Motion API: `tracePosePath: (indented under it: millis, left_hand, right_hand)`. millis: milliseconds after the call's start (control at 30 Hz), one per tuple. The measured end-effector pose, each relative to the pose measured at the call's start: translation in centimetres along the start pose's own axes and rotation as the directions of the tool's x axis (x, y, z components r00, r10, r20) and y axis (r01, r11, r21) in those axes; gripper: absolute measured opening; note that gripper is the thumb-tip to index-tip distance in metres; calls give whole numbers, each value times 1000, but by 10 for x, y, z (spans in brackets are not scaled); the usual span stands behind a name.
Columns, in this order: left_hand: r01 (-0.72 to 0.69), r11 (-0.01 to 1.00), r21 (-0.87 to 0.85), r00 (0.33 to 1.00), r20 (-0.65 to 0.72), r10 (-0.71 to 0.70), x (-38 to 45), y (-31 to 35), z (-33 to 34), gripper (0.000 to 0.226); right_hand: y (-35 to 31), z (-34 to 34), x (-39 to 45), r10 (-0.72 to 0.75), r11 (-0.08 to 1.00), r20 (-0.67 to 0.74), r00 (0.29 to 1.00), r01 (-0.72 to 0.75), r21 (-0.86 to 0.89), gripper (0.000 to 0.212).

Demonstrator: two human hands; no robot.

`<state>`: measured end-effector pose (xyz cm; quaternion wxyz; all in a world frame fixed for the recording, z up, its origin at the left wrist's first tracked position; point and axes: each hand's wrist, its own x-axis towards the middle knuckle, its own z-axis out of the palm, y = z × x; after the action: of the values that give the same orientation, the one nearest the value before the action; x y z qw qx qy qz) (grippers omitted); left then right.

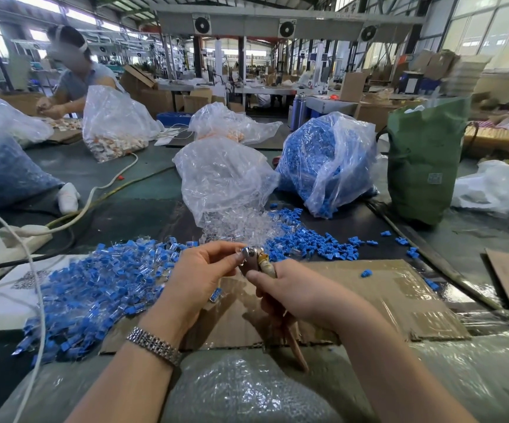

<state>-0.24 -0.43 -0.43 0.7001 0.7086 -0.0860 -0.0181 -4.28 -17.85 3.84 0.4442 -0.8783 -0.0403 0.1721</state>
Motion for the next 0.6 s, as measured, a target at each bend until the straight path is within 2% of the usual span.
tracePosePath:
  millis: [133, 233, 333, 433, 500, 600]
  left_hand:
    - [-41, 995, 95, 999, 13, 40, -1, 2, 1, 18]
    - [-102, 985, 136, 993, -50, 110, -4, 5, 2, 13]
    - [-111, 950, 291, 959, -221, 180, -2, 4, -2, 10]
    - [-89, 918, 387, 942, -267, 204, 0, 3, -3, 12]
    - [-25, 823, 568, 906, -335, 259, 1, -1, -6, 14]
    - [115, 557, 823, 820, -395, 414, 1, -6, -11, 14]
  right_hand:
    - [1, -7, -2, 43, 997, 39, 998, -46, 68, 52]
    - [1, -22, -10, 35, 986, 82, 996, -48, 160, 47]
    - [6, -37, -8, 57, 998, -80, 995, -54, 42, 42]
    - [13, -47, 0, 141, 975, -231, 963, -175, -137, 38]
    - [19, -49, 4, 155, 914, -329, 932, -261, -309, 32]
    - [33, -46, 8, 145, 787, -446, 883, -376, -488, 33]
